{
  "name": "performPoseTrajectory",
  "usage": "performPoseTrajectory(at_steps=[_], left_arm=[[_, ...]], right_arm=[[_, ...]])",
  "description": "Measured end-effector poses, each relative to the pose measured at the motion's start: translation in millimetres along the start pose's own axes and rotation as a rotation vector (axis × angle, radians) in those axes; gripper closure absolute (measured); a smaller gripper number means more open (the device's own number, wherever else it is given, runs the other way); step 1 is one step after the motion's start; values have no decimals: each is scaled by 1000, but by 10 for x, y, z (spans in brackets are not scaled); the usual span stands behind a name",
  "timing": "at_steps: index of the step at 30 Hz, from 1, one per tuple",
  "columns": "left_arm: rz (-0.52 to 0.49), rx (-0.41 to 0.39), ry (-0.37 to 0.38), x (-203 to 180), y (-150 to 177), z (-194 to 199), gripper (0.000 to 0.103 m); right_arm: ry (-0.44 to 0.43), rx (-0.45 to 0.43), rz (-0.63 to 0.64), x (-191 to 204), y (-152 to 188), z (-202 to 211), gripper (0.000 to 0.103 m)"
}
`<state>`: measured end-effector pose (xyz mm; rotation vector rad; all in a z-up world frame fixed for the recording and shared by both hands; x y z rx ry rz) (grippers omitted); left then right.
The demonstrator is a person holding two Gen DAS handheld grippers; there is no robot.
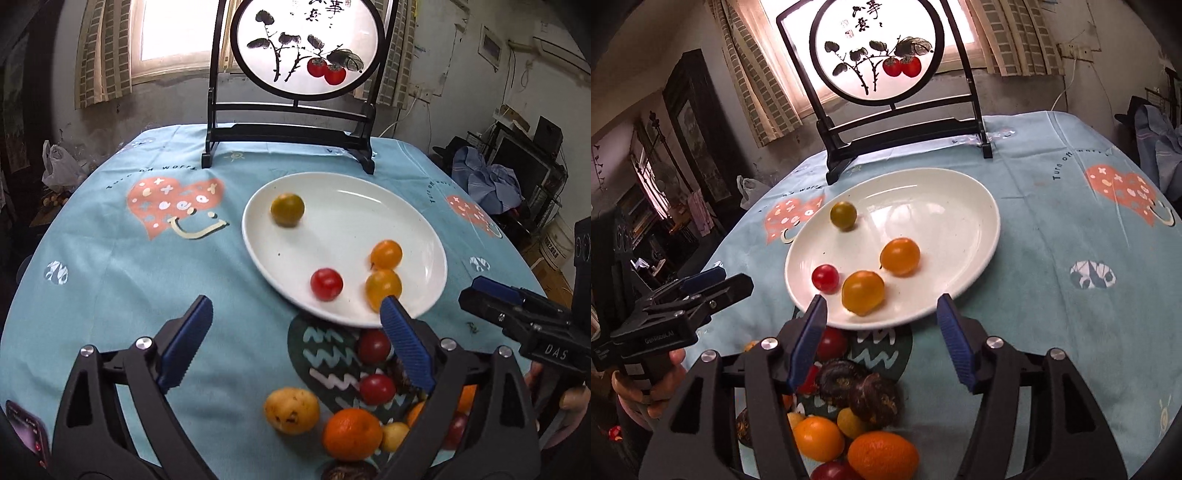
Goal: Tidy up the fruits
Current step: 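Grasp a small orange tomato with the right tool while the left tool grasps a dark passion fruit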
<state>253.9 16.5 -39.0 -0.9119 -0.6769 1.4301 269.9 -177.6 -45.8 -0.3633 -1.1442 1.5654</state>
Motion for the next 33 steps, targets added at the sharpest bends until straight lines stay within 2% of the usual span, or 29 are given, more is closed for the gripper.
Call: performPoseTrajectory(at_steps=[7, 12, 22, 28, 33], left_arm=[[24, 42, -2, 135, 375, 254, 8], [28, 80, 42, 155, 640, 373, 8], [10, 64, 37, 117, 630, 411, 8], [-5, 59, 34, 90, 630, 413, 8], [-9, 56, 36, 83, 631, 424, 8]], right_arm=[[-34, 89, 7, 79, 305, 185, 41], [-29, 154, 4, 34, 488, 234, 41], [-63, 194, -49, -39, 579, 284, 41], [-62, 225, -29, -13, 645, 255, 41], [-49, 235, -20, -20, 683, 240, 49]])
Point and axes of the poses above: each gripper's, at about its wrist camera, not at the fingertips, and z roughly against the way its jaws point, x to its left, y to its underside, the point moved 5 cm from there along -z, roughly the way its jaws point, and after that the axes turned 12 degrees about -x, right-handed, at the moved point
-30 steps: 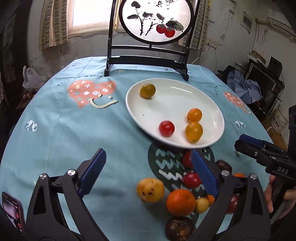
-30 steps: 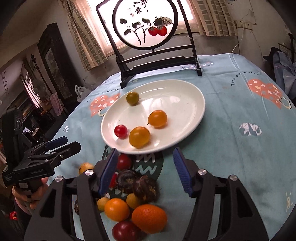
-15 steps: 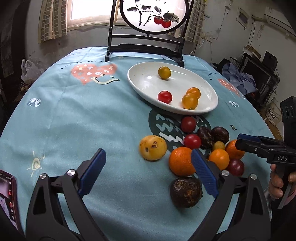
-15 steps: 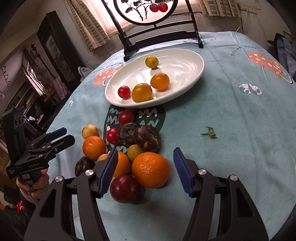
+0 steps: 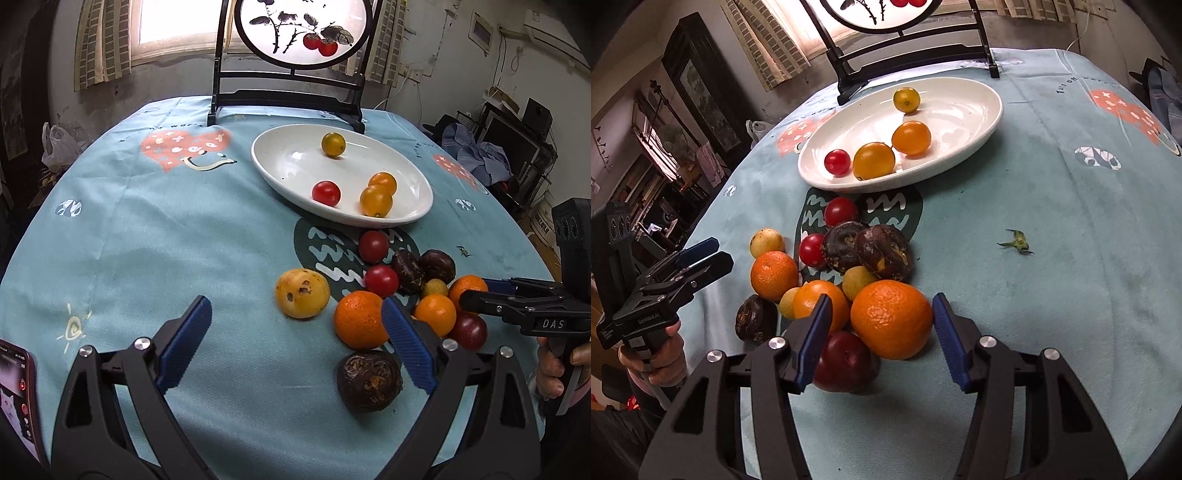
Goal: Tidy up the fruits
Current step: 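Grasp a small orange tomato with the right tool while the left tool grasps a dark passion fruit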
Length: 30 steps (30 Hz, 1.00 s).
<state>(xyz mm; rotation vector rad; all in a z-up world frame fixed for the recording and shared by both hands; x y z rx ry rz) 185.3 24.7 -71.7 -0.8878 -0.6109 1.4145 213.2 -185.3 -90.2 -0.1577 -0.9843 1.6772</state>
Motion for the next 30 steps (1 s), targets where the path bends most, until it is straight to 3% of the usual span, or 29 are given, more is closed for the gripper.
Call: performPoseTrajectory(at_steps=[14, 17, 22, 27, 30], left_arm=[[-10, 23, 7, -3, 15, -21, 8], [-37, 57, 82, -98, 64, -8, 9], [-93, 103, 278, -345, 179, 108, 13], [-193, 148, 292, -507, 328, 83, 31], [-227, 166, 273, -533, 369, 44, 33]], right_arm=[[-17, -5, -43, -77, 1, -4, 59], [-23, -49, -89, -158, -65, 75, 59], [-7, -62, -111, -208, -89, 93, 59], [-1, -56, -101, -192, -92, 77, 59], [2, -55, -99, -199, -84, 75, 59]])
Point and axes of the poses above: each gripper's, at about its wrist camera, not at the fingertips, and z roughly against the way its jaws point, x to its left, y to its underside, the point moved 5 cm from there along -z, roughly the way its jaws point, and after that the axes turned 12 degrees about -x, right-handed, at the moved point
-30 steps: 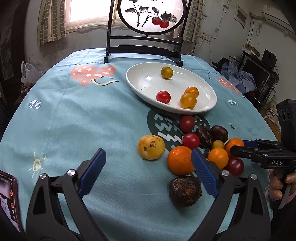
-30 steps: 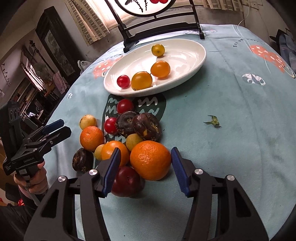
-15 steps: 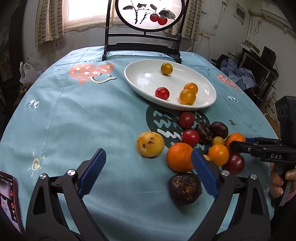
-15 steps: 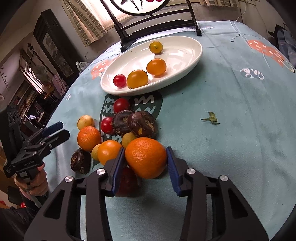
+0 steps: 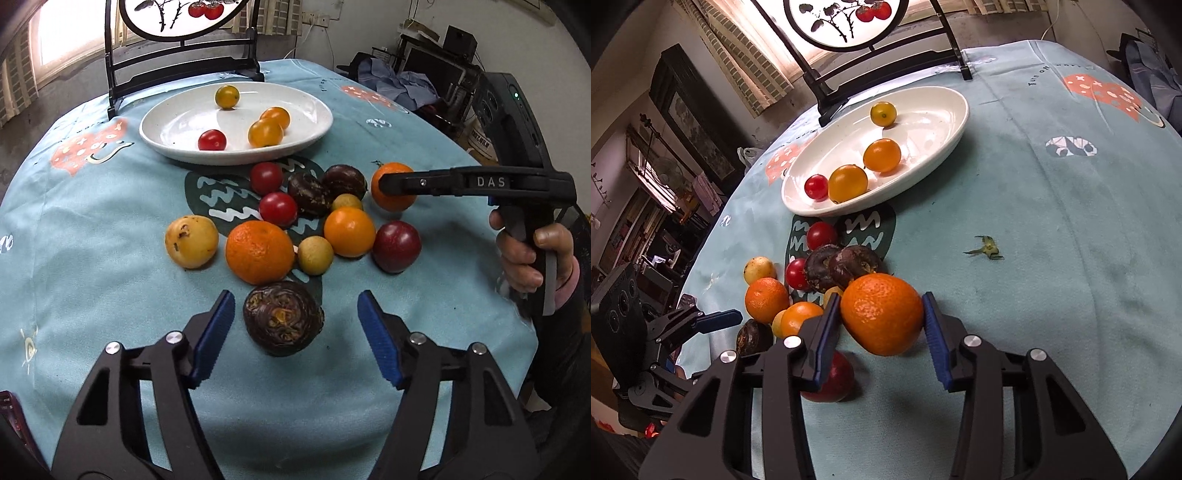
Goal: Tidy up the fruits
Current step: 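Grasp a small orange tomato with the right tool while the left tool grasps a dark passion fruit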
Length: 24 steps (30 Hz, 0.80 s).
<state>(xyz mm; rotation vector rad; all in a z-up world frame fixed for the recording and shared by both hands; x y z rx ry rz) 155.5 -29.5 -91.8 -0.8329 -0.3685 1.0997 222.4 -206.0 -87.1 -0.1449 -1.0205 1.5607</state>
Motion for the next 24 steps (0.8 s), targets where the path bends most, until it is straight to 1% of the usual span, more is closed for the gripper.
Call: performPoseTrajectory(at_steps=[5, 10, 12, 14, 18, 20, 21, 24], left_arm=[[-9, 26, -39, 37, 41, -68, 33], [-17, 48, -46, 52, 75, -123, 40], [-16, 61, -48, 54, 92, -151, 45], [-19, 62, -55, 64, 90, -167, 49], [-22, 59, -59, 65, 92, -171, 50], [-21, 57, -55, 66, 94, -169, 52], [-15, 58, -46, 72, 90, -166, 54], [31, 56, -13, 114, 80, -143, 55]], right_arm=[[-1, 1, 13, 19, 13, 4, 59], [1, 0, 13, 25, 15, 0, 59], [0, 0, 15, 27, 14, 1, 59], [0, -1, 18, 25, 13, 1, 59], [6, -1, 18, 12, 11, -8, 59], [8, -1, 17, 11, 13, -11, 59], [7, -3, 17, 8, 11, -9, 59], [4, -17, 24, 15, 2, 13, 59]])
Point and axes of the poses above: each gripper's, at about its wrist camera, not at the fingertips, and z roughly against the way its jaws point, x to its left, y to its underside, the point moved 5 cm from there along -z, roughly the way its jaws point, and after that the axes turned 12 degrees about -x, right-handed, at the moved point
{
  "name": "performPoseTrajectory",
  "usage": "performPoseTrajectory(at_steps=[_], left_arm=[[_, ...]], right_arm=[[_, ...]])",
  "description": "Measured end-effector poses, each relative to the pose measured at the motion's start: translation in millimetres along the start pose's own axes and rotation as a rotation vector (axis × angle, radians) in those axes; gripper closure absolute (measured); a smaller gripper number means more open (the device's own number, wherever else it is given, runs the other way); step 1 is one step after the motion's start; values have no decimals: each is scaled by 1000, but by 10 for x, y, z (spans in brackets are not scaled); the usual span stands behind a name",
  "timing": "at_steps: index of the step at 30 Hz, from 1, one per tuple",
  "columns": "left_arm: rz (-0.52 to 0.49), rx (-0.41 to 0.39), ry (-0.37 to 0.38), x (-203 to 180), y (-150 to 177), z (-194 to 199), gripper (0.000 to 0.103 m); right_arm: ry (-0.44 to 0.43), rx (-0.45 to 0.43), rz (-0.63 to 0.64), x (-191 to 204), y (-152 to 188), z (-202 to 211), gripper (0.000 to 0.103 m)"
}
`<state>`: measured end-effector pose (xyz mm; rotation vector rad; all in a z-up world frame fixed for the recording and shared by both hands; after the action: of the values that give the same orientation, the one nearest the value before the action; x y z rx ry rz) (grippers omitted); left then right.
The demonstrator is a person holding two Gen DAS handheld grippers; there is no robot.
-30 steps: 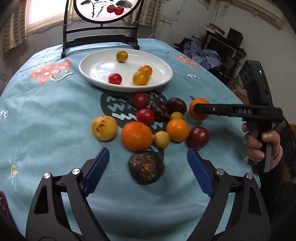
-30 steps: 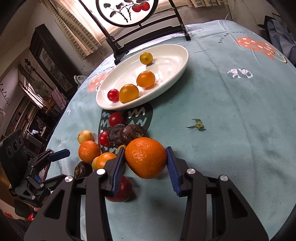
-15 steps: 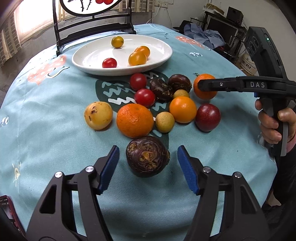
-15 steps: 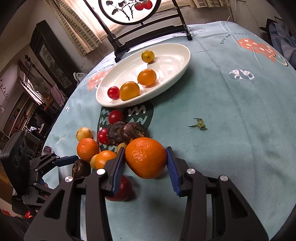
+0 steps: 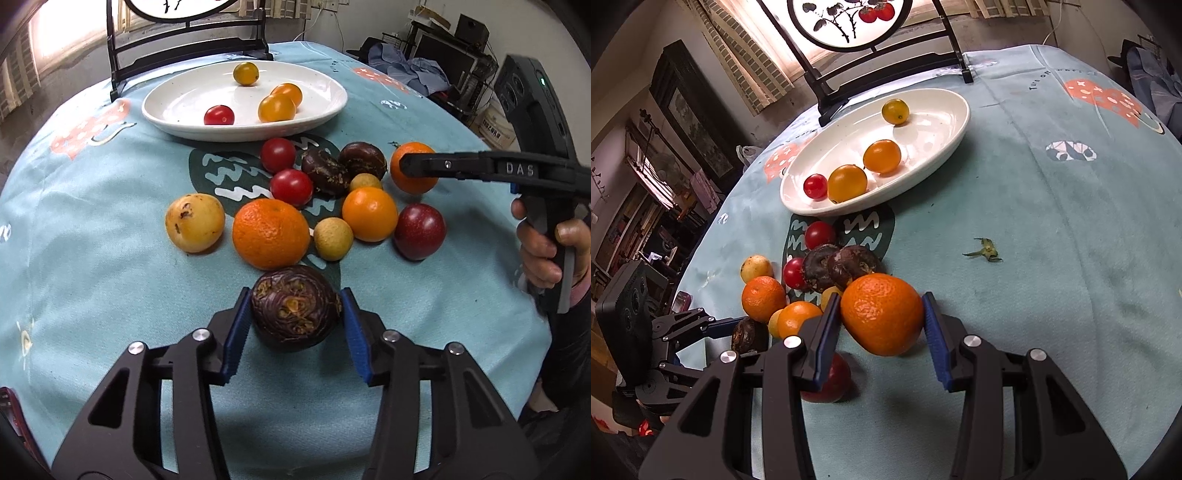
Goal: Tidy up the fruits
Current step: 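Grasp a small orange tomato with the right tool while the left tool grasps a dark passion fruit, then carry both fruits onto the white plate and open both tools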
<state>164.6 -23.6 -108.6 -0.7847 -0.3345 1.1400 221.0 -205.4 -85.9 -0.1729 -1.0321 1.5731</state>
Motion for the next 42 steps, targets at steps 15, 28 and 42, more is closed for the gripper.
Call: performPoseTrajectory(at_steps=[15, 28, 42], left_arm=[[194, -287, 42, 214, -962, 290, 55], [246, -208, -217, 731, -1528, -657, 54], [264, -329, -283, 703, -1143, 90, 6]], right_arm=[[-51, -211, 49, 284, -587, -101, 59], [60, -198, 28, -78, -1012, -752, 58], [-25, -181, 34, 181, -752, -331, 35]])
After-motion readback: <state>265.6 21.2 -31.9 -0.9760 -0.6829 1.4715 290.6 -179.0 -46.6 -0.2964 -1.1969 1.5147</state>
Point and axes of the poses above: each gripper's, at about its wrist camera, not at the fingertips, and z roughly against the way its jaws point, x to its left, y to its underside, the point moved 5 cm from there along -z, roughly the way its jaws point, and after that the axes turned 12 degrees about -x, right-handed, at the moved point
